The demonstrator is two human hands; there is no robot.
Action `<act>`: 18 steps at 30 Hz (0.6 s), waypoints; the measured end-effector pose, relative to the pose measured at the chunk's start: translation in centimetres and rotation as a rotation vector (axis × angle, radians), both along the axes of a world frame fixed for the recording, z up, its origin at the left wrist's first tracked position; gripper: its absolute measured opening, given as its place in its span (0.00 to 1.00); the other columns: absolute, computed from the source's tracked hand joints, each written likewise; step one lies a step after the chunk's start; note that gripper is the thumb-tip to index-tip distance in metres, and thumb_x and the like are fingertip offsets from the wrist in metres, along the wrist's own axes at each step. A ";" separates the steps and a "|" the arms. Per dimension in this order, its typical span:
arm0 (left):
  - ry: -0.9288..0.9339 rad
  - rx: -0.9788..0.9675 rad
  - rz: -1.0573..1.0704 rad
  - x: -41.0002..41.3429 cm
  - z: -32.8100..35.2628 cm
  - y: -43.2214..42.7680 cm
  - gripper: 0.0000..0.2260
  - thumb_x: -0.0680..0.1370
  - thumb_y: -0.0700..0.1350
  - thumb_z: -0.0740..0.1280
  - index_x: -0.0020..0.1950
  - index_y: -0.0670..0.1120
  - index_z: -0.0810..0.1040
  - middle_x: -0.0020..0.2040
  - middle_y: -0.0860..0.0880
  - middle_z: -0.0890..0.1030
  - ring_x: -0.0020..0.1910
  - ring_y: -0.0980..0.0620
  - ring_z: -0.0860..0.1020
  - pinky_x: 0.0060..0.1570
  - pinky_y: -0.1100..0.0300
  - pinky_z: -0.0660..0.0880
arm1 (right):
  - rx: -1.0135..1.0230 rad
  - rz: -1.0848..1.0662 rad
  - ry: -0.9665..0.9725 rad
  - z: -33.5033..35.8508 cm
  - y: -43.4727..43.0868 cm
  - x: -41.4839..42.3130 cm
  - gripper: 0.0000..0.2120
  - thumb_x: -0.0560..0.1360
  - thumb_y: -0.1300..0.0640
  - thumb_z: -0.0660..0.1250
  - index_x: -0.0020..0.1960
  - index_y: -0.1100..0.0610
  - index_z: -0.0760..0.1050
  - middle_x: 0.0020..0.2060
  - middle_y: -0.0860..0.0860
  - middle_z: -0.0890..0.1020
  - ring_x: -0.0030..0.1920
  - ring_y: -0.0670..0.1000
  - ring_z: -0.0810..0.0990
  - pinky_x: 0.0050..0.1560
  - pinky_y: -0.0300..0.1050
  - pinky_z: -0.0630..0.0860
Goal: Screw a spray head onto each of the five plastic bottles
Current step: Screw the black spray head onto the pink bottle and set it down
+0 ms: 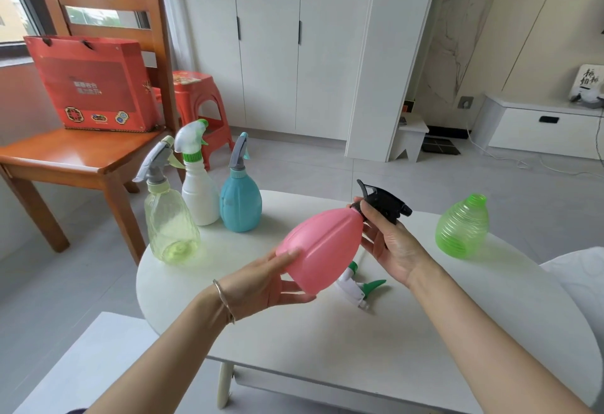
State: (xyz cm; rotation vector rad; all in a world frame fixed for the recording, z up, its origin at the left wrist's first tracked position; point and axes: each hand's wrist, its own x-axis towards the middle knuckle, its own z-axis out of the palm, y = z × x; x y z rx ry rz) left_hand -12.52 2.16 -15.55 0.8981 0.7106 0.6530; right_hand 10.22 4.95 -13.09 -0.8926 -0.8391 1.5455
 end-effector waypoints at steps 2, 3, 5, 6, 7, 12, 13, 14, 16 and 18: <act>0.024 0.075 -0.025 -0.5 0.1 -0.1 0.40 0.60 0.56 0.80 0.68 0.48 0.69 0.58 0.43 0.78 0.53 0.44 0.80 0.53 0.51 0.80 | -0.012 -0.002 0.011 0.0 0.0 -0.2 0.12 0.63 0.50 0.74 0.46 0.49 0.81 0.45 0.46 0.85 0.44 0.43 0.83 0.49 0.40 0.77; 0.002 0.044 -0.044 -0.7 0.2 -0.1 0.38 0.62 0.59 0.77 0.68 0.48 0.70 0.59 0.41 0.77 0.55 0.42 0.79 0.53 0.50 0.80 | -0.016 0.001 0.026 0.0 0.0 -0.2 0.11 0.63 0.50 0.74 0.45 0.49 0.81 0.45 0.46 0.85 0.44 0.44 0.83 0.48 0.40 0.77; -0.048 -0.072 -0.086 -1.1 0.8 -0.2 0.34 0.66 0.66 0.67 0.66 0.47 0.74 0.58 0.37 0.76 0.56 0.37 0.76 0.50 0.47 0.80 | -0.015 0.042 0.047 0.0 -0.1 -0.5 0.08 0.65 0.50 0.72 0.44 0.49 0.82 0.45 0.47 0.85 0.44 0.44 0.83 0.45 0.39 0.78; -0.065 -0.107 -0.102 -1.1 0.8 -0.2 0.33 0.67 0.67 0.65 0.65 0.48 0.76 0.56 0.37 0.76 0.55 0.37 0.75 0.48 0.46 0.81 | -0.007 0.075 0.050 0.1 -0.2 -0.8 0.08 0.65 0.50 0.72 0.44 0.50 0.82 0.45 0.47 0.85 0.44 0.44 0.83 0.43 0.38 0.79; -0.079 -0.122 -0.110 -1.1 0.6 -0.3 0.32 0.66 0.67 0.67 0.64 0.48 0.77 0.55 0.37 0.77 0.53 0.37 0.76 0.46 0.46 0.81 | 0.005 0.105 0.041 0.1 -0.3 -1.0 0.09 0.66 0.51 0.71 0.45 0.51 0.82 0.46 0.48 0.85 0.45 0.44 0.83 0.42 0.38 0.79; 0.052 -0.067 -0.078 -0.2 -0.3 -1.4 0.38 0.57 0.62 0.78 0.61 0.46 0.75 0.45 0.41 0.84 0.44 0.41 0.83 0.40 0.47 0.81 | 0.042 0.159 -0.037 0.2 -0.6 -1.7 0.15 0.67 0.54 0.70 0.52 0.56 0.79 0.48 0.51 0.85 0.46 0.46 0.83 0.41 0.37 0.78; 0.078 -0.049 -0.070 -0.2 -0.3 -1.4 0.38 0.56 0.63 0.78 0.61 0.46 0.75 0.44 0.42 0.84 0.43 0.42 0.83 0.40 0.48 0.81 | 0.047 0.159 -0.050 0.2 -0.6 -1.6 0.15 0.67 0.54 0.71 0.52 0.57 0.79 0.48 0.51 0.85 0.46 0.46 0.83 0.41 0.37 0.78; 0.096 -0.034 -0.063 -0.2 -0.2 -1.4 0.38 0.56 0.63 0.78 0.60 0.47 0.75 0.44 0.42 0.85 0.42 0.43 0.84 0.39 0.49 0.81 | 0.055 0.156 -0.065 0.4 -0.6 -1.6 0.15 0.66 0.54 0.71 0.52 0.56 0.79 0.47 0.51 0.85 0.46 0.46 0.83 0.41 0.37 0.78; 0.132 0.005 -0.052 -0.5 0.0 -1.2 0.37 0.55 0.64 0.78 0.58 0.48 0.76 0.43 0.43 0.86 0.43 0.44 0.84 0.38 0.51 0.81 | 0.074 0.144 -0.089 0.5 -0.6 -1.6 0.17 0.63 0.52 0.73 0.51 0.56 0.80 0.47 0.50 0.85 0.46 0.46 0.83 0.43 0.37 0.78; 0.178 0.058 -0.029 -0.6 0.0 -1.1 0.36 0.55 0.64 0.78 0.57 0.49 0.76 0.43 0.45 0.86 0.43 0.44 0.84 0.37 0.51 0.82 | 0.085 0.130 -0.096 0.4 -0.6 -1.9 0.20 0.60 0.50 0.75 0.51 0.55 0.80 0.46 0.50 0.86 0.46 0.46 0.83 0.44 0.37 0.79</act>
